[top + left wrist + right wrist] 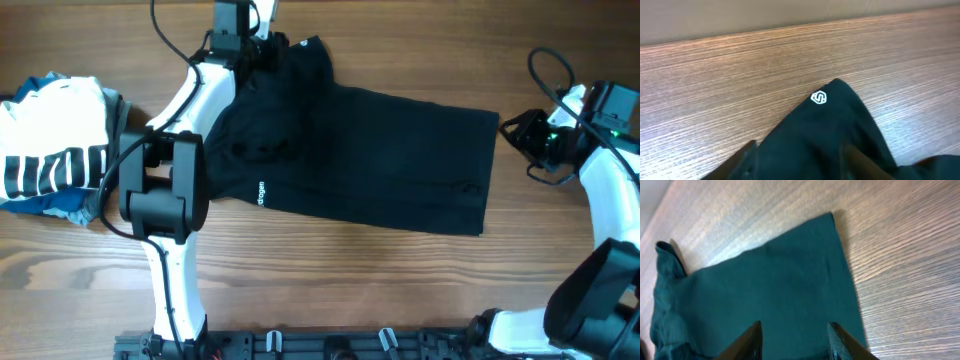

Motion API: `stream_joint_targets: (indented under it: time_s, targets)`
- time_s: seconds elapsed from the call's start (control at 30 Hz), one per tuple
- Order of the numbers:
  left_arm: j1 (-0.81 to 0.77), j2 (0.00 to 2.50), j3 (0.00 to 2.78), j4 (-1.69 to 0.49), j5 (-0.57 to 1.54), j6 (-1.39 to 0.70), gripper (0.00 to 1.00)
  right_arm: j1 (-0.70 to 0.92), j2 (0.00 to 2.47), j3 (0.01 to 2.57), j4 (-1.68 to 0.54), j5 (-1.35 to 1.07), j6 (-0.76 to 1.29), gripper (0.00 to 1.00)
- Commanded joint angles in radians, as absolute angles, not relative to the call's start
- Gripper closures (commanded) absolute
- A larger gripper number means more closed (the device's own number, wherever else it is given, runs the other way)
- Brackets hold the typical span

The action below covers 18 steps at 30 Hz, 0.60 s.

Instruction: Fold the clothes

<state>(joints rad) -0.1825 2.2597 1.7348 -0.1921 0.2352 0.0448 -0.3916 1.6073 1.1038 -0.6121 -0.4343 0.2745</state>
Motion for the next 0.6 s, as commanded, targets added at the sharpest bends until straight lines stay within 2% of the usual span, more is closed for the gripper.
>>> stream_joint_targets:
  time_s: [0.0, 0.3, 0.43, 0.47, 0.57]
  targets:
    - [-0.177, 2.357, 1.732, -0.151, 0.226, 0.05, 0.41, -0.365, 1.648, 1.091, -0.619, -0.419, 0.273, 0.59]
    - [-0.178, 2.447, 1.732, -0.112, 0.223, 0.091, 0.38, -0.321, 1.653, 1.091, -0.644, -0.419, 0.274, 0.59]
    - [-0.181, 2.452, 1.732, -0.136, 0.227, 0.092, 0.79, -0.321, 1.653, 1.091, -0.645, -0.418, 0.289, 0.59]
    - [-0.182, 2.452, 1.732, -0.14, 0.227, 0.097, 0.96, -0.321, 1.654, 1.091, -0.644, -0.418, 0.292, 0.59]
    - [-0.182, 2.444, 1.732, -0.147, 0.228, 0.097, 0.96, -0.321, 1.654, 1.091, -0.644, -0.418, 0.291, 0.59]
